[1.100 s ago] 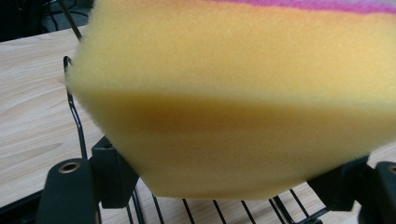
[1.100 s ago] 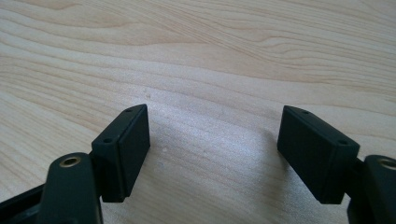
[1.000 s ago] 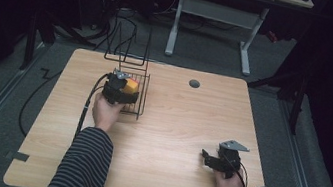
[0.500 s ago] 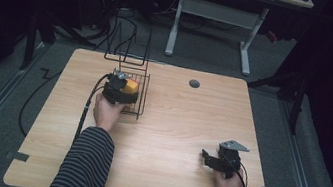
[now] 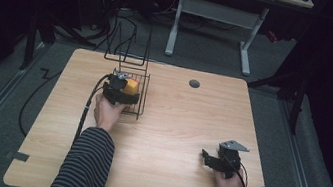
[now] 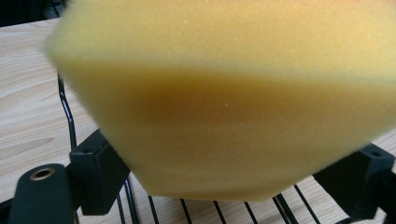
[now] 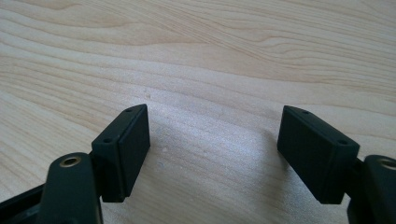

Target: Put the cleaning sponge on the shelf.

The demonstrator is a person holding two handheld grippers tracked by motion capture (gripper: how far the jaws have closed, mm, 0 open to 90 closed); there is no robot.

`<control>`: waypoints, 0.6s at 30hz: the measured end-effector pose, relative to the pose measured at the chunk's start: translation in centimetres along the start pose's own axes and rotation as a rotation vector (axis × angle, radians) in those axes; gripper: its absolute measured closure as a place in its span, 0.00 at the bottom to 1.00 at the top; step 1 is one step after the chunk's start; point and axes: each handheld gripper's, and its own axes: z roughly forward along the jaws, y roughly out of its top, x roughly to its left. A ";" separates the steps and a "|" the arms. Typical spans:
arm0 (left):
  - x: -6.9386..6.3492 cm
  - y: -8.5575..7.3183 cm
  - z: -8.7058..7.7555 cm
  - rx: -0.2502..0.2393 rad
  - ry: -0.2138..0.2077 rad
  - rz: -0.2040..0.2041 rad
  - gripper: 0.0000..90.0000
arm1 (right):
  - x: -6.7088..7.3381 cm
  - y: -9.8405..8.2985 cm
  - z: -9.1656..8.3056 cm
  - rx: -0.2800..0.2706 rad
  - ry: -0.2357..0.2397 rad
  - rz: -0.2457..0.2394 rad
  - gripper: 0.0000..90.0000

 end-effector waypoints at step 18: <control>-0.2 -0.1 -1.3 -0.007 -0.043 -0.004 0.00 | 0.0 0.0 0.0 0.000 0.000 -0.001 0.28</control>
